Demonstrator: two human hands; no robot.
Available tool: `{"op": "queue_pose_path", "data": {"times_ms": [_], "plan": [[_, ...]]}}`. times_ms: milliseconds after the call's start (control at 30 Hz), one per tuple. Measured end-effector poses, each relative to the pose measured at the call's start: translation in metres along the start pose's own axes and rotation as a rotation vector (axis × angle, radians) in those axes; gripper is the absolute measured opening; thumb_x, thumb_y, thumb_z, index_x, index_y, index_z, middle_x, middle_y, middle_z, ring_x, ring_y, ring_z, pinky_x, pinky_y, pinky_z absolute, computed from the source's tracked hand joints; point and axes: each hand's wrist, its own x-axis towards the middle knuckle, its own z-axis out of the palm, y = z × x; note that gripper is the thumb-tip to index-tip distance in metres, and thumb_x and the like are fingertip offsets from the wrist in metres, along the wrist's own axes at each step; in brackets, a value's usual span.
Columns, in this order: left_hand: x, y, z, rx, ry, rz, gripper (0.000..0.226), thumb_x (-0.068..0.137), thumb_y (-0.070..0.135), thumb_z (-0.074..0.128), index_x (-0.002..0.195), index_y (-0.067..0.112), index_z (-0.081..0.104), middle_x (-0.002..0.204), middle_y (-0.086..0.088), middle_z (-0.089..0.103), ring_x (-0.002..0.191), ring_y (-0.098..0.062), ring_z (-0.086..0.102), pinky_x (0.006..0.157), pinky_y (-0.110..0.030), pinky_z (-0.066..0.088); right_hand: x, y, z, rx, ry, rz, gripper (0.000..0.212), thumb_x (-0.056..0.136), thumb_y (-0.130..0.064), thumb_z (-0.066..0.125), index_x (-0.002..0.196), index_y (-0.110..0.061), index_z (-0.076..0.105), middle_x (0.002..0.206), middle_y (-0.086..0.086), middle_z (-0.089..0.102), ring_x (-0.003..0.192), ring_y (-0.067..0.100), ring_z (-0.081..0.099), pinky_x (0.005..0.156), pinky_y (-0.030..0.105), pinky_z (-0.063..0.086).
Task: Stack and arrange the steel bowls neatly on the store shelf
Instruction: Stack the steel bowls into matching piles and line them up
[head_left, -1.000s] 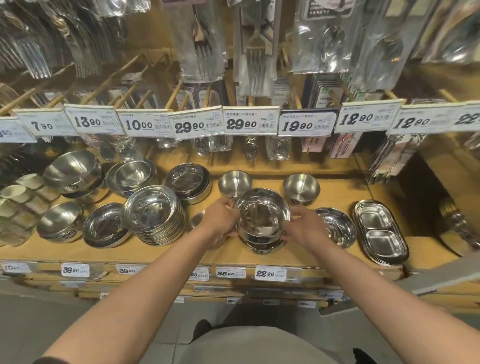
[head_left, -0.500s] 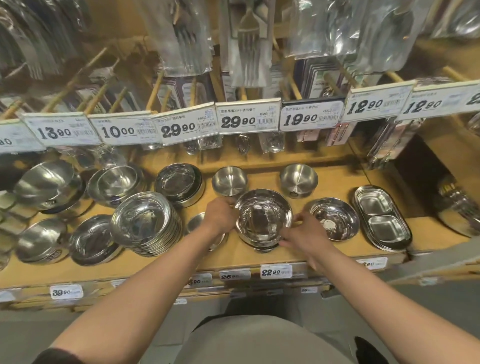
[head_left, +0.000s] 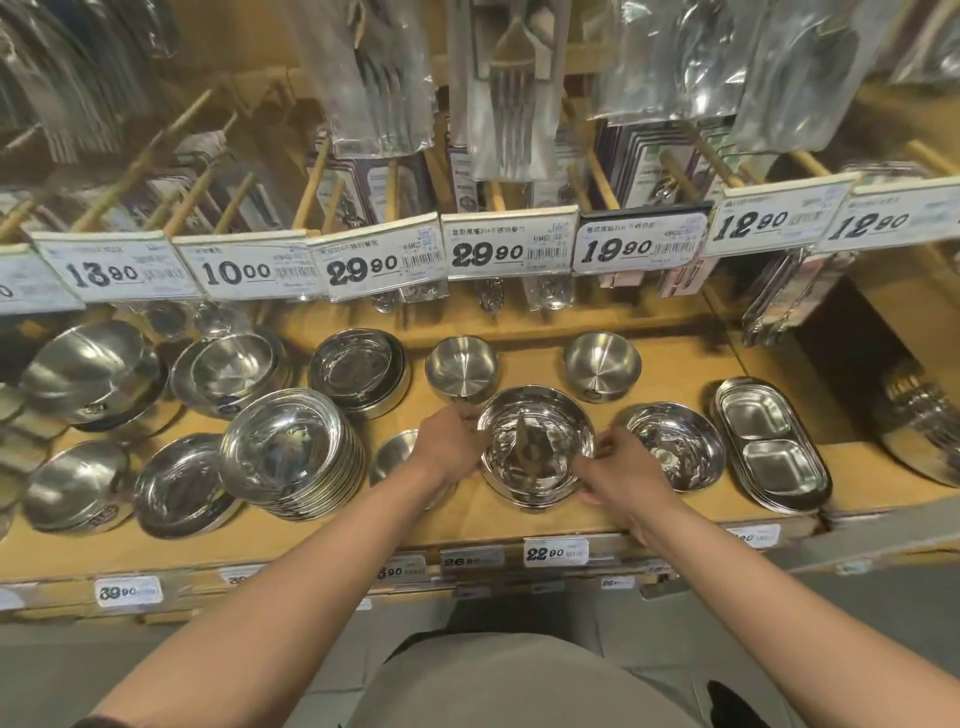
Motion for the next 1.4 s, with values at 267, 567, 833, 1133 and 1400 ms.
{"op": "queue_pose_path", "data": {"times_ms": [267, 567, 833, 1133, 1400], "plan": [[-0.01, 0.008, 0.005, -0.054, 0.082, -0.03, 0.035, 0.097, 0.017, 0.066, 0.13, 0.006, 0.064, 0.113, -0.015, 0.071, 0.059, -0.012, 0.068, 0.046, -0.016, 0.053, 0.003, -0.002, -0.006, -0.142, 0.023, -0.093, 0.025, 0.085, -0.012, 0.073, 0.101, -0.017, 0.055, 0.094, 0.002, 0.066, 0.078, 0.018, 0.069, 0.064, 0.036, 0.06], [-0.026, 0.012, 0.013, -0.045, 0.154, -0.065, 0.022, 0.097, 0.016, 0.065, 0.116, 0.007, 0.07, 0.094, -0.01, 0.075, 0.058, -0.018, 0.069, 0.071, -0.037, 0.064, 0.011, -0.003, -0.014, -0.24, -0.007, -0.152, 0.041, 0.086, -0.019, 0.074, 0.123, -0.013, 0.059, 0.1, -0.005, 0.06, 0.078, 0.005, 0.056, 0.053, 0.016, 0.038], [-0.042, 0.019, 0.009, -0.02, 0.224, -0.038, 0.036, 0.1, 0.026, 0.059, 0.131, 0.007, 0.063, 0.101, -0.001, 0.074, 0.086, -0.015, 0.069, 0.083, -0.033, 0.058, 0.013, -0.006, -0.032, -0.182, -0.126, -0.16, 0.028, 0.09, -0.029, 0.068, 0.113, -0.016, 0.061, 0.104, 0.0, 0.069, 0.093, 0.017, 0.067, 0.072, 0.031, 0.055], [-0.049, 0.017, -0.032, -0.159, 0.355, -0.085, 0.017, 0.101, 0.024, 0.059, 0.114, 0.019, 0.068, 0.094, -0.003, 0.074, 0.09, -0.024, 0.072, 0.091, -0.049, 0.058, 0.079, -0.044, -0.094, -0.148, 0.055, -0.219, 0.033, 0.091, -0.031, 0.069, 0.119, -0.015, 0.061, 0.111, 0.003, 0.069, 0.09, 0.021, 0.06, 0.071, 0.031, 0.046], [-0.018, 0.003, -0.031, -0.299, 0.287, -0.177, 0.011, 0.1, 0.007, 0.056, 0.107, 0.009, 0.063, 0.087, -0.009, 0.069, 0.075, -0.024, 0.063, 0.083, -0.047, 0.058, 0.125, -0.05, -0.082, -0.471, -0.007, -0.104, 0.02, 0.092, -0.019, 0.062, 0.108, -0.008, 0.061, 0.115, 0.021, 0.069, 0.09, 0.03, 0.058, 0.075, 0.03, 0.04]]}}
